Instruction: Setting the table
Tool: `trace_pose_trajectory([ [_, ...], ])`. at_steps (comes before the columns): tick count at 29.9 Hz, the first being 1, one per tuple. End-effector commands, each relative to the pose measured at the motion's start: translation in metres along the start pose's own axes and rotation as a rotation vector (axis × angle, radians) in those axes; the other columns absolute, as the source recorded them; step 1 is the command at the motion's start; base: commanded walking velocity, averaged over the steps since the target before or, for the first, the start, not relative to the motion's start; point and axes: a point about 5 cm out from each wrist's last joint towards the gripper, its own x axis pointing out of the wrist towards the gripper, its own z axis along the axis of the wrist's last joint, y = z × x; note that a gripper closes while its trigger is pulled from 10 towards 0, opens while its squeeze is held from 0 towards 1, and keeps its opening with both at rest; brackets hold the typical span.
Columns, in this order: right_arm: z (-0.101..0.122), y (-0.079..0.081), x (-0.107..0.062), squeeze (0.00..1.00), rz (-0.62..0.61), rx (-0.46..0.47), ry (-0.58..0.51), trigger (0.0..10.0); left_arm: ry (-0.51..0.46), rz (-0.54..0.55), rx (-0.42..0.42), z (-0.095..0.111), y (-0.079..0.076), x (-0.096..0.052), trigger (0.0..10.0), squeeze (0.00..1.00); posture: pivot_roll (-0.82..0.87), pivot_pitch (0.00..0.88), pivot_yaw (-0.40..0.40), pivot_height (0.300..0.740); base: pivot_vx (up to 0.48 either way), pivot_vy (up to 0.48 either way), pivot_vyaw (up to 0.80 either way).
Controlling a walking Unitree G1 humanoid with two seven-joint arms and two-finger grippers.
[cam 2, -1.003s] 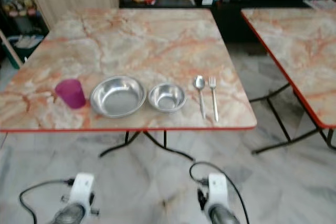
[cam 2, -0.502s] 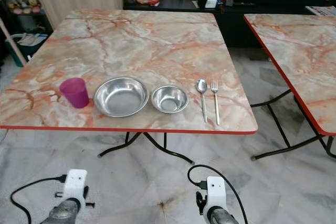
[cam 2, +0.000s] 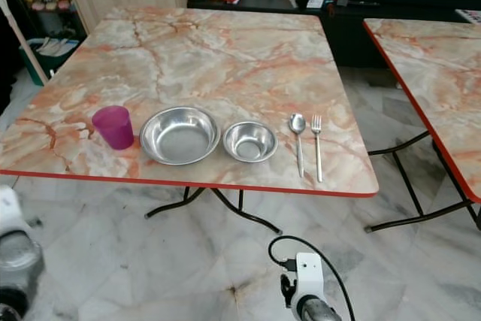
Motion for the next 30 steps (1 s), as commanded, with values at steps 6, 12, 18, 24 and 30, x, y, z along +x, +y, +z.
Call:
trace_pose_trajectory([
  [6, -0.003, -0.003, -0.001, 0.00, -0.010, 0.006, 0.012, 10.0, -0.275, -0.423, -0.350, 0.100, -0.059, 0.007, 10.0, 0.00, 0.08, 0.140, -0.049, 0.740, 0.000, 0.000, 0.00],
  [12, -0.003, -0.004, -0.001, 0.00, -0.015, 0.016, 0.010, 10.0, -0.280, -0.684, -0.542, 0.128, -0.085, -0.021, 10.0, 0.00, 0.06, 0.143, -0.045, 0.740, 0.000, 0.000, 0.00],
  [18, -0.007, -0.006, -0.002, 0.00, -0.017, 0.007, 0.023, 10.0, -0.266, -0.850, -0.627, 0.137, -0.082, -0.035, 10.0, 0.30, 0.07, 0.133, -0.045, 0.740, 0.000, 0.000, 0.00],
  [24, -0.006, -0.005, -0.002, 0.00, -0.010, 0.001, 0.022, 10.0, -0.193, -1.062, -0.690, 0.132, -0.081, -0.060, 10.0, 1.00, 0.08, 0.125, -0.042, 0.740, 0.000, 0.000, 0.00],
  [30, -0.004, 0.000, -0.001, 0.00, 0.005, -0.005, 0.020, 10.0, -0.144, -1.139, -0.608, 0.125, -0.081, -0.072, 10.0, 1.00, 0.09, 0.131, -0.043, 0.740, 0.000, 0.000, 0.00],
])
